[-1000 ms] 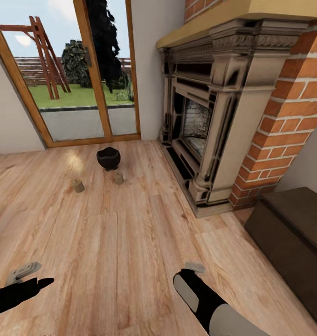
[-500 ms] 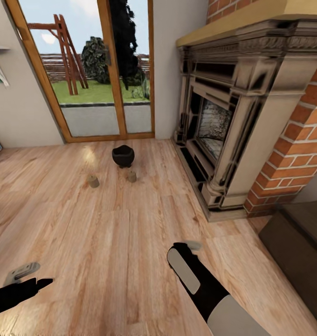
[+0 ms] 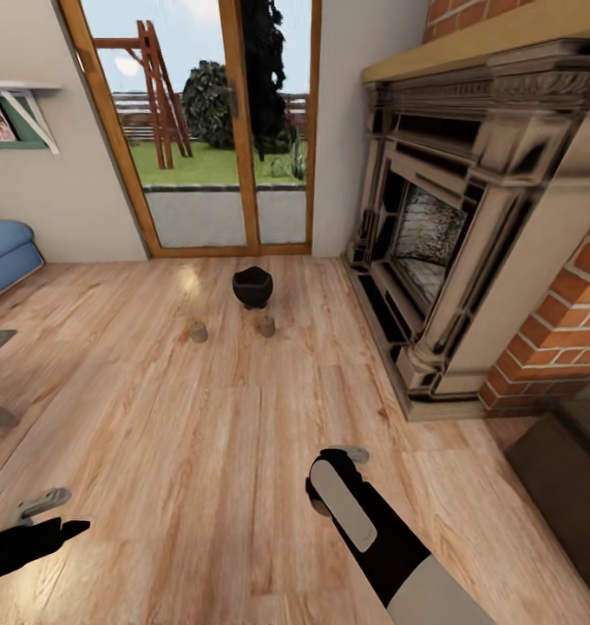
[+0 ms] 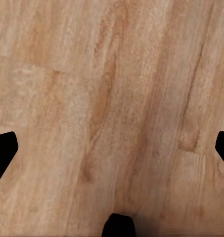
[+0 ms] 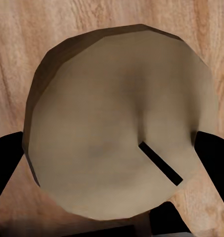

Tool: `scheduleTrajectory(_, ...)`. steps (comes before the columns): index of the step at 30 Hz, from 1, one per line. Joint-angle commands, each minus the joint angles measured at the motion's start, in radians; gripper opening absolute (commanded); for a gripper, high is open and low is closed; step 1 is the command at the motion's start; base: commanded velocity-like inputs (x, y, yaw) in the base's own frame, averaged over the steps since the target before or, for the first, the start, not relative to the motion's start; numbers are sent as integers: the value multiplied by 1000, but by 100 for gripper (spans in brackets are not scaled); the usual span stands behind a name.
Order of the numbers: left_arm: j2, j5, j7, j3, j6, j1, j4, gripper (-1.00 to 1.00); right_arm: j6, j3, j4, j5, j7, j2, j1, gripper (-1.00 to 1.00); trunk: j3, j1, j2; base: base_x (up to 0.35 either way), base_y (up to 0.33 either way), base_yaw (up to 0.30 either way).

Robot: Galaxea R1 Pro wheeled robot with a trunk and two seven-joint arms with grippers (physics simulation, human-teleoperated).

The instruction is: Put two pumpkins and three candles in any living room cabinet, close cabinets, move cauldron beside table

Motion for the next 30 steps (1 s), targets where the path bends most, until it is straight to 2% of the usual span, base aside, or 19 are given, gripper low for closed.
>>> scheduleTrajectory(1,-1,-3,0,-10,0,0,0,100,1,2,0,1,0,0,0,-100,2,-4,7,0,0,188)
scheduleTrajectory(4,0,-5,-1,-45,0,0,-1,100,1,4,-1,0,0,0,1,-100,7,-15,28,0,0,188)
scheduleTrajectory(7,1,-5,-3,-58,0,0,-1,100,1,4,-2,0,0,0,1,-100,13,-27,49,0,0,188)
scheduleTrajectory(16,0,-5,-4,-65,0,0,-1,100,0,6,-3,0,1,0,1,-100,37,-61,112,0,0,55)
scheduleTrajectory(30,1,-5,-5,-65,0,0,-1,100,0,8,-2,-1,2,0,1,-100,81,-115,210,0,0,-254)
